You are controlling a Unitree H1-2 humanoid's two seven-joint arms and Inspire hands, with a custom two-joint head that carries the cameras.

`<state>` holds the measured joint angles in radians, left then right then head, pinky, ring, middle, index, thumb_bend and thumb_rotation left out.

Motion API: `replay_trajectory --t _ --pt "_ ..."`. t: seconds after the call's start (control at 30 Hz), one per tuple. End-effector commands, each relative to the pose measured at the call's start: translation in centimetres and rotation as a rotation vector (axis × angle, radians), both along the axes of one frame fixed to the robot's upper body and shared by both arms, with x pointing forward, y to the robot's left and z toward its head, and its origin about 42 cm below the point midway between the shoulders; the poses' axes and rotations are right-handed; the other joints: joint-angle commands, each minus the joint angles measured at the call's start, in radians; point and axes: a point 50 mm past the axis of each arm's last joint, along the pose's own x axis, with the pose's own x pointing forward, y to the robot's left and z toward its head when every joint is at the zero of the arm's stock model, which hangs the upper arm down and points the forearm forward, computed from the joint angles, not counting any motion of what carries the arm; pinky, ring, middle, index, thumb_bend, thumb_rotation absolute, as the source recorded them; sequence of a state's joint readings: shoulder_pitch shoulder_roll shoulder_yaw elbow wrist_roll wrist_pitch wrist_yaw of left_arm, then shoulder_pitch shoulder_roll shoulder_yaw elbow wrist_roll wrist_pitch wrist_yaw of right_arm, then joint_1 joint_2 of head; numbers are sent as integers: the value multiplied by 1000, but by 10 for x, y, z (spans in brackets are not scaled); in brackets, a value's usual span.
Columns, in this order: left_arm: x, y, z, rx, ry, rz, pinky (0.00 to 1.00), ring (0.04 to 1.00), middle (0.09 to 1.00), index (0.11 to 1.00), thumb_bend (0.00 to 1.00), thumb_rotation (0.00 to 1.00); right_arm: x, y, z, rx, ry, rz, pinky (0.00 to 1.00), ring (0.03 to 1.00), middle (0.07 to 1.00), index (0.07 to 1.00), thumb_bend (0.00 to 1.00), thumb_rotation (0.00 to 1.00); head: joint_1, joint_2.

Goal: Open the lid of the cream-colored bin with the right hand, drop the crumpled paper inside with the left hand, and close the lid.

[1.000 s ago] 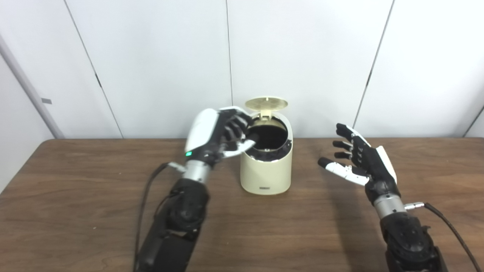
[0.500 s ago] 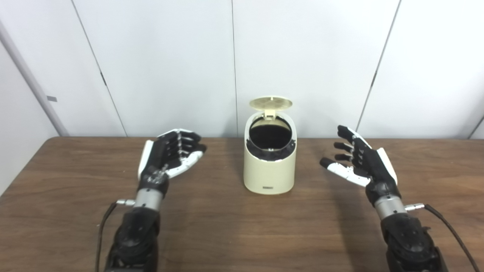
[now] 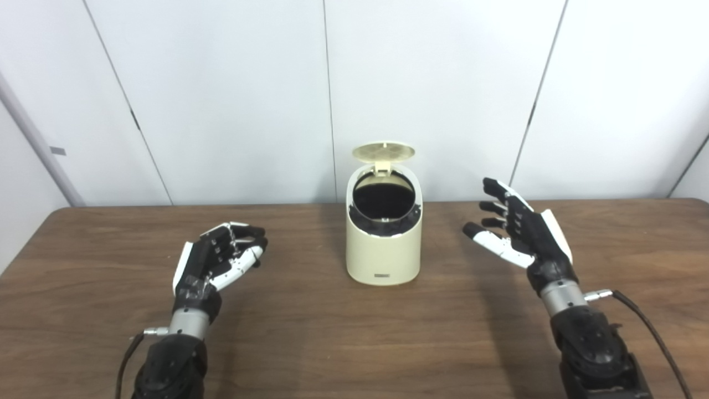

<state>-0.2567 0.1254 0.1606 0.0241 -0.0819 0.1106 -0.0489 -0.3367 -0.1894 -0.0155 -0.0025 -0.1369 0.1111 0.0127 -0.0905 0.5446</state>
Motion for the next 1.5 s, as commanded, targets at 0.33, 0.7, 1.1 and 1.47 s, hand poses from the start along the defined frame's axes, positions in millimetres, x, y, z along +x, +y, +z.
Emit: replay_trajectory --t 0.33,0.7,1.1,1.47 --pt "2 -2 13 2 -81 -18 451 561 642 497 495 63 23 14 73 -216 -257 55 688 820 898 864 636 479 -8 -25" --pt "1 -5 11 12 -82 -19 442 547 626 496 496 63 44 33 124 -305 -339 105 717 824 890 850 660 455 -4 -22" --pt "2 -8 8 12 -81 -17 444 548 624 496 496 63 55 60 154 -463 -346 215 779 862 886 859 658 496 2 -24" --pt "3 -9 9 11 -90 -12 437 534 614 496 497 66 61 76 149 -577 -283 289 828 898 904 863 664 511 17 -21"
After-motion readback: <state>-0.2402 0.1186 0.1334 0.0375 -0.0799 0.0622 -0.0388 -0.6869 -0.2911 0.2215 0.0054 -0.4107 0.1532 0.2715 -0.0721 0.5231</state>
